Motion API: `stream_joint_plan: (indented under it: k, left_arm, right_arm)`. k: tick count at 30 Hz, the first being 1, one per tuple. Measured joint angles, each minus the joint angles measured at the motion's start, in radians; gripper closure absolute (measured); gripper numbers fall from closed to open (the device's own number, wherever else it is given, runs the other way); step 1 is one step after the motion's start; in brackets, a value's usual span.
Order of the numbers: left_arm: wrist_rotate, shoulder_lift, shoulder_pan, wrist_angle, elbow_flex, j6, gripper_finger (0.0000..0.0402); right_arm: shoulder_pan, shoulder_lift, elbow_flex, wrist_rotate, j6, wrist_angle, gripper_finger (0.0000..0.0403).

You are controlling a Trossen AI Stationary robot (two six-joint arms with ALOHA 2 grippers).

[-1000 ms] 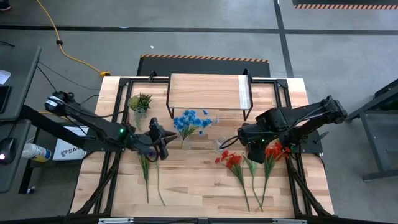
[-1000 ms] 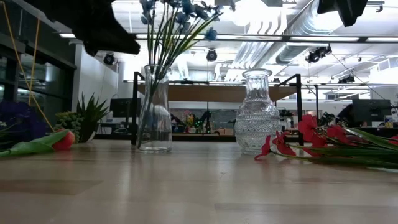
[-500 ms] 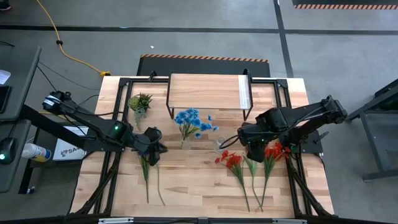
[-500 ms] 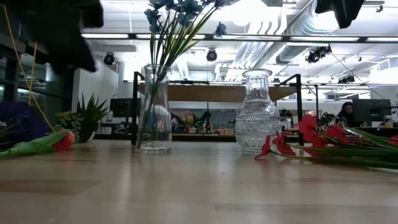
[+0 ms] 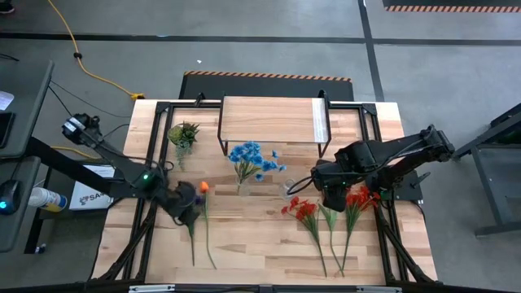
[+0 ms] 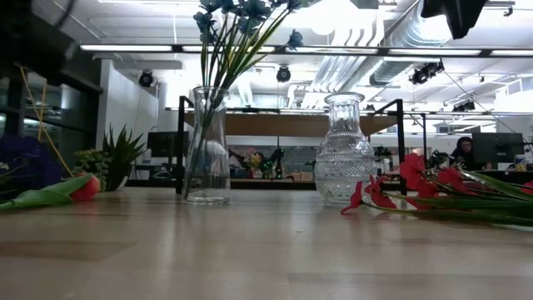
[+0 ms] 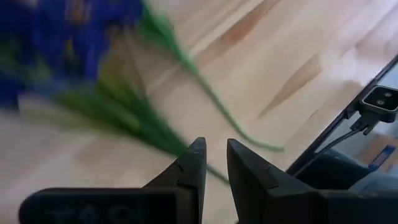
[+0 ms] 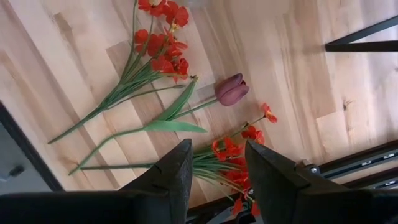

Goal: Pick and place flowers into a vace then onto a shelf
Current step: Put the purple flower into the left transparent crystal vase

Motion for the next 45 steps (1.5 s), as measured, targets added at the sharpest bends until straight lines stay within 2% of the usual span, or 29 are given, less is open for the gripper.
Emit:
stream_joint_plan:
  k: [7,13,20,45]
  left_arm:
    - [-0.086,0.001,-0.154,-0.028,0.000,-0.349,0.0302]
    - [-0.096,0.035,-0.202,-0.046,0.000,-0.480,0.0302]
    - [-0.080,0.070,-0.207,-0.036,0.000,-0.491,0.0302]
    - [-0.107,0.070,-0.207,-0.015,0.000,-0.520,0.0302]
  right_arm:
    - [0.000,0.000,0.000,0.070,-0.026,0.000,0.0263]
    - [-0.001,0.000,0.000,0.097,-0.026,0.000,0.0263]
    - [-0.001,0.000,0.000,0.097,-0.026,0.000,0.0263]
    - [-0.001,0.000,0.000,0.097,-0.026,0.000,0.0263]
